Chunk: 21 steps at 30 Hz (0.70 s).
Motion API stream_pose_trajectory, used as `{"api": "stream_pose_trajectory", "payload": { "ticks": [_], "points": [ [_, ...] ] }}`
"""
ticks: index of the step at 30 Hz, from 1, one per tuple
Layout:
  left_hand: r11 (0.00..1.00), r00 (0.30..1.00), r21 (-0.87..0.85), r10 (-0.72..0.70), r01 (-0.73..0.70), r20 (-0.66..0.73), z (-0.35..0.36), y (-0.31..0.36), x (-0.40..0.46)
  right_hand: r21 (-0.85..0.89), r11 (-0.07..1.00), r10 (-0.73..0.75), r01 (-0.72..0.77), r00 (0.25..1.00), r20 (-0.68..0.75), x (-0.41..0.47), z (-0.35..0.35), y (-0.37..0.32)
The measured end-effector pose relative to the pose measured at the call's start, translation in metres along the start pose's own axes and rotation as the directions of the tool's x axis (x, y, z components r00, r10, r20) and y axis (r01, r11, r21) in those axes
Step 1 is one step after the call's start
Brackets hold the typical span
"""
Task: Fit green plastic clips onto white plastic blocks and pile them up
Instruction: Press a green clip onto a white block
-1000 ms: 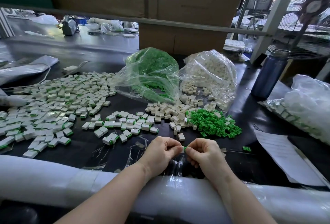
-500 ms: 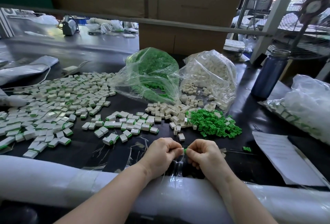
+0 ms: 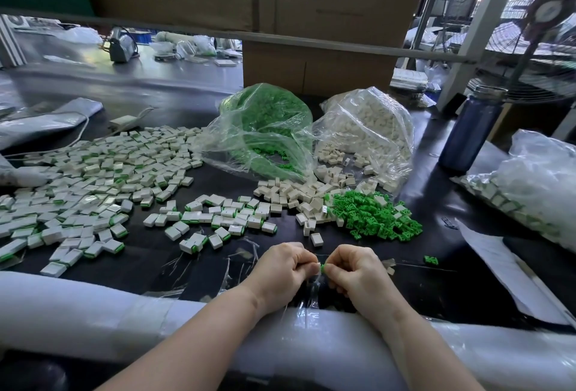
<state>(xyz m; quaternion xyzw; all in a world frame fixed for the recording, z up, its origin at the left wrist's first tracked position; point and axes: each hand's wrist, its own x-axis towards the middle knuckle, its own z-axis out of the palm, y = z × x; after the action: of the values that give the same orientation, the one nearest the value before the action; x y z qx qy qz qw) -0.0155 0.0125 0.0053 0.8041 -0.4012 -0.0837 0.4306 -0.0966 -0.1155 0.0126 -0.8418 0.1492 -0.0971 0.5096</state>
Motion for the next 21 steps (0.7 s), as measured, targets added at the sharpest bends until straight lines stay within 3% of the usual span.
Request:
{"api": "stream_pose_trajectory", "payload": {
  "ticks": [8, 14, 21],
  "points": [
    [0.997, 0.999, 0.068, 0.038, -0.040, 0.027, -0.0018, 0.0044, -0.0016, 0.082, 0.996, 0.018, -0.018, 1.000, 0.005, -0.0002, -0.0010, -0.0021],
    [0.993, 0.997, 0.093, 0.066, -0.070, 0.042, -0.0005, 0.0030, -0.0023, -0.106, 0.993, -0.052, 0.053, 0.999, 0.015, -0.0006, -0.0018, 0.0005],
    [0.997, 1.000, -0.076, -0.029, 0.030, 0.008, -0.0017, 0.0006, -0.0005, 0.023, 0.998, -0.066, 0.066, 0.998, 0.000, -0.0013, -0.0003, -0.0007]
  ]
}}
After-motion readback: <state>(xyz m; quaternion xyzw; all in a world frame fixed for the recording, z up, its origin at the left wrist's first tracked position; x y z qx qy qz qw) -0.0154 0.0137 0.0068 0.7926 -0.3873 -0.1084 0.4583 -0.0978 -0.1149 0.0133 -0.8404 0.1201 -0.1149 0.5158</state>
